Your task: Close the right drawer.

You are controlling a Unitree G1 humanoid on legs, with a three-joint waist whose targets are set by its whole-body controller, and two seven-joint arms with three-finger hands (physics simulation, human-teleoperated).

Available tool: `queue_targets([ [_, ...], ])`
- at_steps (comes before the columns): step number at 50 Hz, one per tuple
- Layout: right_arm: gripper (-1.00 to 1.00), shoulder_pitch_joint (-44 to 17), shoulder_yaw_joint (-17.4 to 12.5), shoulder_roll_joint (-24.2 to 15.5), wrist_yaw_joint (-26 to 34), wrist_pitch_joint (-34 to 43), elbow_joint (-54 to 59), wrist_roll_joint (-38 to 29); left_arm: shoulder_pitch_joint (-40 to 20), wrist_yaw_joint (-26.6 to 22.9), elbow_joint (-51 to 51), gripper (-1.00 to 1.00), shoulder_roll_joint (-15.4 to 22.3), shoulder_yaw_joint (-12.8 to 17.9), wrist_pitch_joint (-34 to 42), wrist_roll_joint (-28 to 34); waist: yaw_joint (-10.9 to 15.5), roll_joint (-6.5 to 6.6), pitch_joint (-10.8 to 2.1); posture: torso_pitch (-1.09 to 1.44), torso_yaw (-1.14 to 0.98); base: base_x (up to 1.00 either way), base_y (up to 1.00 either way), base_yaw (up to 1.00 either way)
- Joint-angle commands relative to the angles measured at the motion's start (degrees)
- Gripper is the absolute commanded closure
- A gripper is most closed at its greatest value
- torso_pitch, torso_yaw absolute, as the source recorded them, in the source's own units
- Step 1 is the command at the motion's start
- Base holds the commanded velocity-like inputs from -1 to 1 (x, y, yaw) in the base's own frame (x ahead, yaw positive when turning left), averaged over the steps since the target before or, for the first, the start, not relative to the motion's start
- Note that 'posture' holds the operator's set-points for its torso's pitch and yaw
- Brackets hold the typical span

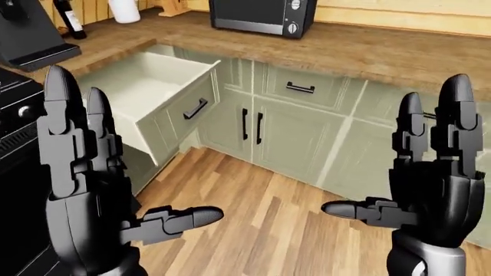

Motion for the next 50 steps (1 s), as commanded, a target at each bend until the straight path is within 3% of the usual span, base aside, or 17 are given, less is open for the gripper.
queue_targets([
  [1,-1.00,-0.9,-0.5,-0.3,-0.3,-1.7,-2.6,0.1,-0.8,-0.1,-2.1,-1.00,0.0,-0.5,-1.6,0.1,-0.2,-0.18,-0.73,0.00,0.00,-0.01,0.00,-0.50],
  [7,-1.00,-0.8,-0.5,-0.3,-0.2,-1.6,-2.9,0.0,-0.6,-0.1,-2.1,-1.00,0.0,-0.6,-1.8,0.1,0.1,-3.98,-0.79,0.00,0.00,0.00,0.00,-0.50],
  [9,-1.00,-0.8,-0.5,-0.3,-0.2,-1.5,-2.9,0.0,-0.6,0.0,-2.2,-1.00,0.0,-0.7,-1.8,0.2,0.1,-6.45,-1.35,0.00,0.00,0.00,0.00,-0.50],
  [10,-1.00,-0.8,-0.5,-0.3,-0.2,-1.5,-2.9,0.1,-0.6,0.0,-2.1,-1.00,0.0,-0.7,-1.8,0.3,-0.3,-8.82,-2.26,0.00,0.00,0.00,0.00,-0.51],
  [11,-1.00,-0.8,-0.5,-0.3,-0.2,-1.5,-2.9,0.1,-0.5,0.0,-2.2,-1.00,0.0,-0.7,-1.9,0.3,-1.0,-6.83,-1.28,0.00,0.00,-0.01,0.00,-0.50],
  [15,-1.00,-0.9,-0.6,-0.3,-0.2,-1.5,-2.9,0.1,-0.7,0.0,-2.2,-1.00,0.0,-0.7,-1.7,0.2,-1.3,-5.28,-1.41,0.00,0.00,0.00,0.00,-0.51],
  [20,-1.00,-0.9,-0.6,-0.3,-0.1,-1.8,-2.4,0.2,-0.8,0.0,-2.1,-1.00,0.0,-0.7,-1.6,0.2,-0.6,-2.53,0.19,0.00,0.00,0.00,0.00,-0.50],
  [24,-1.00,-1.0,-0.5,-0.3,-0.2,-1.7,-2.5,0.0,-0.8,0.0,-2.0,-1.00,0.0,-0.7,-1.7,0.1,0.2,2.50,-0.72,0.00,0.00,0.00,0.00,-0.50],
  [25,-1.00,-1.0,-0.4,-0.3,-0.2,-1.4,-2.8,0.0,-0.8,0.0,-2.0,-1.00,0.0,-0.6,-1.7,0.0,0.4,-0.13,0.05,0.00,0.00,0.00,0.00,-0.52],
  [27,-1.00,-1.0,-0.3,-0.3,-0.3,-0.9,-3.2,-0.1,-0.7,0.0,-2.0,-1.00,0.0,-0.7,-1.8,0.0,-0.1,0.58,-0.44,0.00,0.00,0.00,0.00,-0.50],
  [34,-1.00,-0.8,-0.1,-0.3,-0.3,-0.8,-3.4,-0.3,-0.4,0.0,-2.1,-1.00,0.0,-0.9,-2.0,0.1,0.1,-3.67,-0.82,0.00,0.00,0.00,0.00,-0.51],
  [36,-1.00,-0.8,-0.1,-0.2,-0.3,-1.0,-3.2,-0.3,-0.4,0.0,-2.2,-1.00,0.0,-0.8,-1.9,0.1,0.1,-5.87,-1.09,0.00,0.00,0.00,0.00,-0.50],
  [37,-1.00,-0.9,-0.2,-0.2,-0.4,-1.0,-3.1,-0.2,-0.4,0.0,-2.2,-1.00,0.0,-0.8,-1.8,0.1,-0.2,-7.95,-1.88,0.00,0.00,0.00,0.00,-0.51],
  [40,-1.00,-1.7,-0.9,-0.2,-1.1,-0.8,-2.2,0.0,-0.5,0.0,-2.3,-1.00,0.0,-0.9,-1.7,0.2,0.0,-6.69,-0.37,0.00,0.00,0.00,-0.02,-0.30],
  [47,-1.00,-2.1,-0.6,-0.5,-1.6,0.7,-2.7,-0.2,-0.5,0.0,-2.1,-1.00,0.0,-1.0,-1.8,0.3,-1.1,-2.04,-2.04,0.00,0.00,0.00,0.00,0.00],
  [48,-1.00,-2.1,-0.5,-0.5,-1.7,0.9,-2.8,-0.4,-0.6,0.0,-2.1,-1.00,0.0,-0.9,-1.7,0.2,-0.8,-3.28,-1.54,0.00,0.00,0.00,0.00,0.00],
  [50,-1.00,-2.1,-0.4,-0.5,-1.7,1.1,-2.8,-0.6,-0.5,0.0,-2.2,-1.00,0.0,-0.9,-1.8,0.2,-0.6,-3.41,-2.25,0.00,0.00,0.00,0.00,0.00],
])
